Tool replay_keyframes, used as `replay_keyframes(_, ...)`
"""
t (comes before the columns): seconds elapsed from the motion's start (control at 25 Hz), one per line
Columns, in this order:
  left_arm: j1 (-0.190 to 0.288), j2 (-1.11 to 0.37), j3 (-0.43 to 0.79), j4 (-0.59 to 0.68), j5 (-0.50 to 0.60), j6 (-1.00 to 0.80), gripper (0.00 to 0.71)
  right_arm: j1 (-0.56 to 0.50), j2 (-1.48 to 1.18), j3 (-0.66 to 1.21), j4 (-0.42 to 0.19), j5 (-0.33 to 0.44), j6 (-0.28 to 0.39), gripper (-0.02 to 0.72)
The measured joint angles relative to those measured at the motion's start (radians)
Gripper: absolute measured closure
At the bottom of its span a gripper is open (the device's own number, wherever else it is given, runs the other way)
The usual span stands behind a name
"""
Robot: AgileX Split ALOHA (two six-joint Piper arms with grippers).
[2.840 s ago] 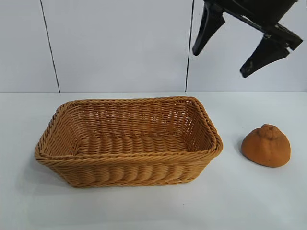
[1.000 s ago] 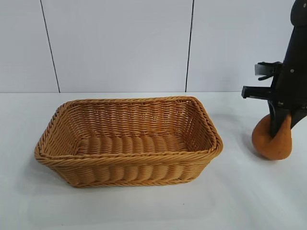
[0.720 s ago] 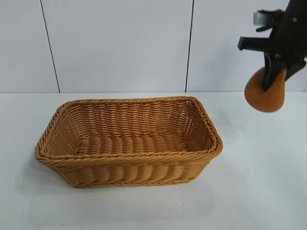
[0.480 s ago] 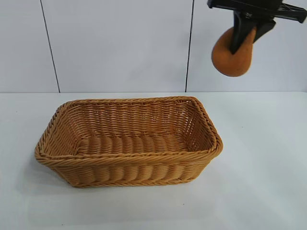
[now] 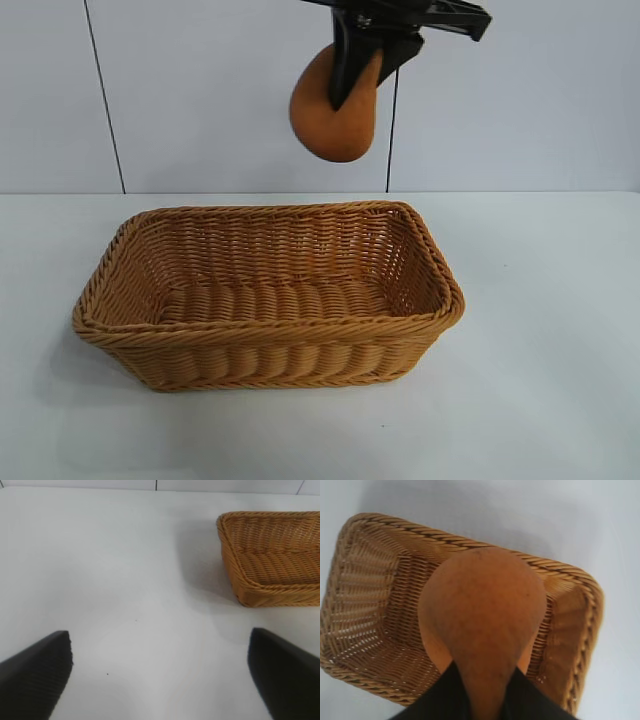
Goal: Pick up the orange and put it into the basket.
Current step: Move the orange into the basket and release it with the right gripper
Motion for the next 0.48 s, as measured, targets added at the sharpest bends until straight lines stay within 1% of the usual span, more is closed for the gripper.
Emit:
replay_keyframes(0.24,0.000,0.000,0.000,0.000,0.000,0.000,0.035,0.090,0.076,0.000,0.007,-0.054,0.006,0.659)
replay_keyframes(0.48,0.000,0.000,0.000,0.000,0.000,0.000,0.035,0.107,0.203,0.000,0.005,-0.067,0.006,0.660)
